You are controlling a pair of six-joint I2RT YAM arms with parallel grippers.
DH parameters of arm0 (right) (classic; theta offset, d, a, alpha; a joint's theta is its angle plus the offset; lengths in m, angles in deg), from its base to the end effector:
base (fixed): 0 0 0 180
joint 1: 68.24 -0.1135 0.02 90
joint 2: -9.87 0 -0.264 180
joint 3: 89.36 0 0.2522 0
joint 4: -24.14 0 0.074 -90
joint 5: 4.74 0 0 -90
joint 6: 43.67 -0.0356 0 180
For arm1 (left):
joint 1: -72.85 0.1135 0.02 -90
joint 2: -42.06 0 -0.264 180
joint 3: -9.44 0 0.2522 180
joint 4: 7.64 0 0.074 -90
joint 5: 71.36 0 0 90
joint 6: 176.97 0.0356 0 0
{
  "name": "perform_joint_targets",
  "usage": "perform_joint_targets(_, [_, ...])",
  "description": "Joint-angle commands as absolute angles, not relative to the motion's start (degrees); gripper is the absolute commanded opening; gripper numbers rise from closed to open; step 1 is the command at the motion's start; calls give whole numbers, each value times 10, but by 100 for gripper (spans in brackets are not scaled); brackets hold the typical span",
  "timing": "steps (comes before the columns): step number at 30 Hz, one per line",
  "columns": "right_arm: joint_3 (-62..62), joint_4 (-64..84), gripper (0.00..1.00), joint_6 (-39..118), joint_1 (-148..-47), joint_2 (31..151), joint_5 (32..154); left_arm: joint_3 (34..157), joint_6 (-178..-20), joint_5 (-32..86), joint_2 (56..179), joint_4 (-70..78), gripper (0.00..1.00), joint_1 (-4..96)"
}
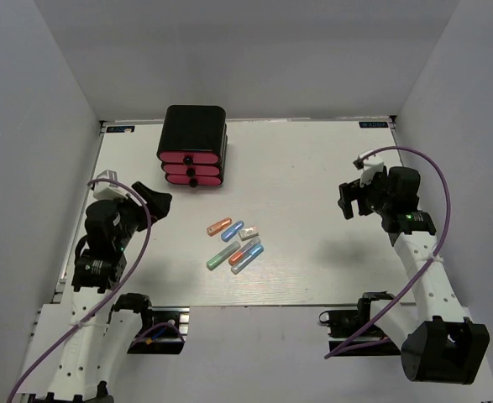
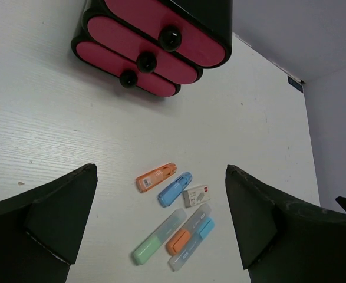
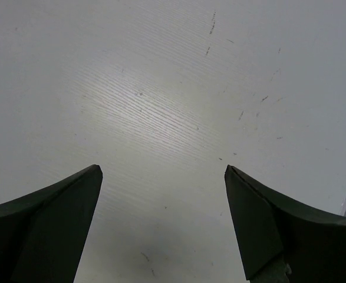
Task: Sort the stationery into containers
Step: Open the drawer in the storage box.
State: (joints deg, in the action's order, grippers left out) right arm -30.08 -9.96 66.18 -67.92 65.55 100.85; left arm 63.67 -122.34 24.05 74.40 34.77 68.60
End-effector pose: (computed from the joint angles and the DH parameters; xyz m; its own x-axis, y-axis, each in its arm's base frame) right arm 0.2162 0.0084 0.2924 -0.4006 -0.3248 -0.8568 -0.3851 0.9081 -0.1643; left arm 0.1328 -0.0132 0.3104 -0.3787 -0.5497 -0.7446 -0.0704 0.8193 -0.5691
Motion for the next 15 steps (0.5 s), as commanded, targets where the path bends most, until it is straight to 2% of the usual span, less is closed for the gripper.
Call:
perform_joint_targets(1, [-289,-134,90,746,-678,656,1057,635,-1222,266,766,303,100,684])
perform_joint_targets(4, [-284,-162,90,795,-679,652,1108,629,-1217,272,791,284,100,684])
perform_joint_targets(10, [-288,-146,90,805,-680,659,1122,624,-1217,285,823,243,84,684])
perform_joint_targets(12, [-284,-146,90,803,-680,666,1116,624,-1217,290,832,234,84,684])
perform_joint_targets(15, [-278,-141,90,775,-679,676,1110,624,-1217,290,847,220,94,684])
